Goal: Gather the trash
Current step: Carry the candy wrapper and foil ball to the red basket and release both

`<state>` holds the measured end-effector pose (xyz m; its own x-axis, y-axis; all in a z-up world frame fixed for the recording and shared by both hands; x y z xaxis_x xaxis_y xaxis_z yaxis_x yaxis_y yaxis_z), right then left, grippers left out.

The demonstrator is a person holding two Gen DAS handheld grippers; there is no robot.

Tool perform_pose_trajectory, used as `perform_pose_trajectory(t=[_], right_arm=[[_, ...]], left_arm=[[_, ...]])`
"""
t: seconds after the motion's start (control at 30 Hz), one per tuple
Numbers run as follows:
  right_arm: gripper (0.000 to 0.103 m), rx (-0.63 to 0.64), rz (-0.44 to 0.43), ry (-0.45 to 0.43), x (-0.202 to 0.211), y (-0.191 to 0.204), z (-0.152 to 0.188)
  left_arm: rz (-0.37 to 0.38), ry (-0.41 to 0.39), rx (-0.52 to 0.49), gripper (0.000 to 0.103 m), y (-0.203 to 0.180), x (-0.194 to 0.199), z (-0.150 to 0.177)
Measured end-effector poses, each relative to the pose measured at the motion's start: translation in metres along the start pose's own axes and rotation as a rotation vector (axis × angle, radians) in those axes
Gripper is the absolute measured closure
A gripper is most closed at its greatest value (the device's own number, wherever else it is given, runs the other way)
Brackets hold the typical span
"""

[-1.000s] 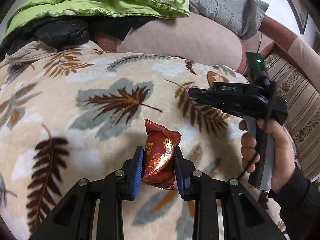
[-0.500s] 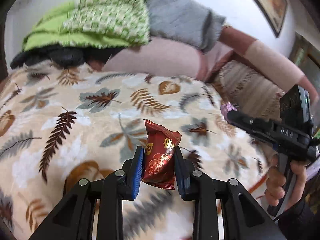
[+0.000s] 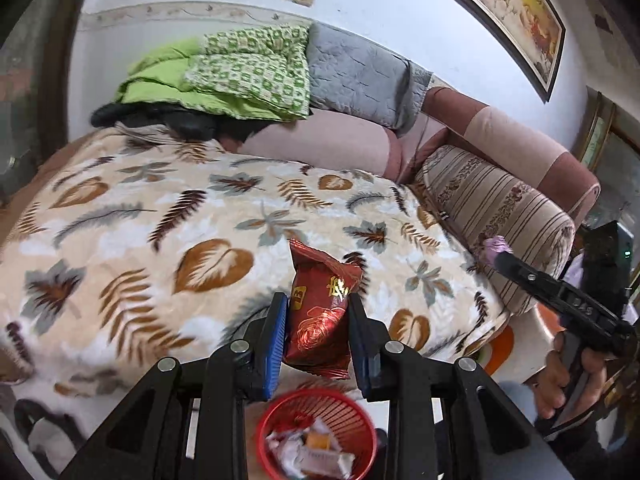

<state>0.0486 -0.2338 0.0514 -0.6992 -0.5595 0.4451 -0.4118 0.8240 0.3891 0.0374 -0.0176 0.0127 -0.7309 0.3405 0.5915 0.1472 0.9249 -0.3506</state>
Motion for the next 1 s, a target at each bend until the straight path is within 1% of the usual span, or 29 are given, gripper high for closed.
perform_pose_trajectory(t=[0.07, 0.17, 0.23, 0.37, 0.4, 0.43, 0.47, 0.57, 0.73, 1.0], right_arm=[[0.081, 0.008, 0.009, -0.01, 0.015, 0.009, 0.014], [0.081, 0.006, 0.014, -0.017, 0.029, 0.02, 0.035], [0.081, -0.003, 0.005, -0.005, 0.031, 0.026, 0.051], [0.081, -0.014, 0.049, 0.023, 0.032, 0.028, 0.091], [0.081, -0.007, 0.064, 0.036, 0.031, 0.028, 0.1], [0.081, 0.0, 0.082, 0.067, 0.027, 0.027, 0.113], [0.081, -0.005, 0.076, 0.096, 0.024, 0.027, 0.123], [0.081, -0.023, 0.069, 0.141, 0.022, 0.027, 0.143], [0.081, -0.028, 0.074, 0.151, 0.021, 0.024, 0.151], [0.081, -0.023, 0.071, 0.161, 0.018, 0.025, 0.152]], left_arm=[[-0.018, -0.01, -0.003, 0.074, 0.001, 0.012, 0.014], [-0.02, -0.012, 0.013, 0.074, -0.001, 0.024, 0.037], [-0.031, -0.014, 0.022, 0.074, -0.003, 0.027, 0.052], [-0.03, -0.025, 0.022, 0.074, -0.011, 0.031, 0.08], [-0.019, -0.007, 0.028, 0.074, -0.012, 0.027, 0.087], [-0.006, 0.018, 0.032, 0.074, -0.015, 0.022, 0.095], [-0.003, 0.04, 0.031, 0.074, -0.017, 0.018, 0.103], [-0.021, 0.07, 0.013, 0.074, -0.021, 0.011, 0.118], [-0.009, 0.108, 0.012, 0.074, -0.026, 0.005, 0.133], [-0.013, 0.117, 0.008, 0.074, -0.026, 0.004, 0.137]])
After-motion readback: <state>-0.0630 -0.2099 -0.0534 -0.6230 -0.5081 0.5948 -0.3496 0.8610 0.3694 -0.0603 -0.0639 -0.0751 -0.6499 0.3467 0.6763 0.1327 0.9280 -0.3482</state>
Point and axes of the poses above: each gripper's, at about its wrist camera, not at the fingertips, and x roughly against the way its jaws point, y to its left, z to its underside, the point moved 9 cm from there along -x, roughly the way its jaws point, and after that the axes turned 4 degrees about x, right-handed, at the moved point
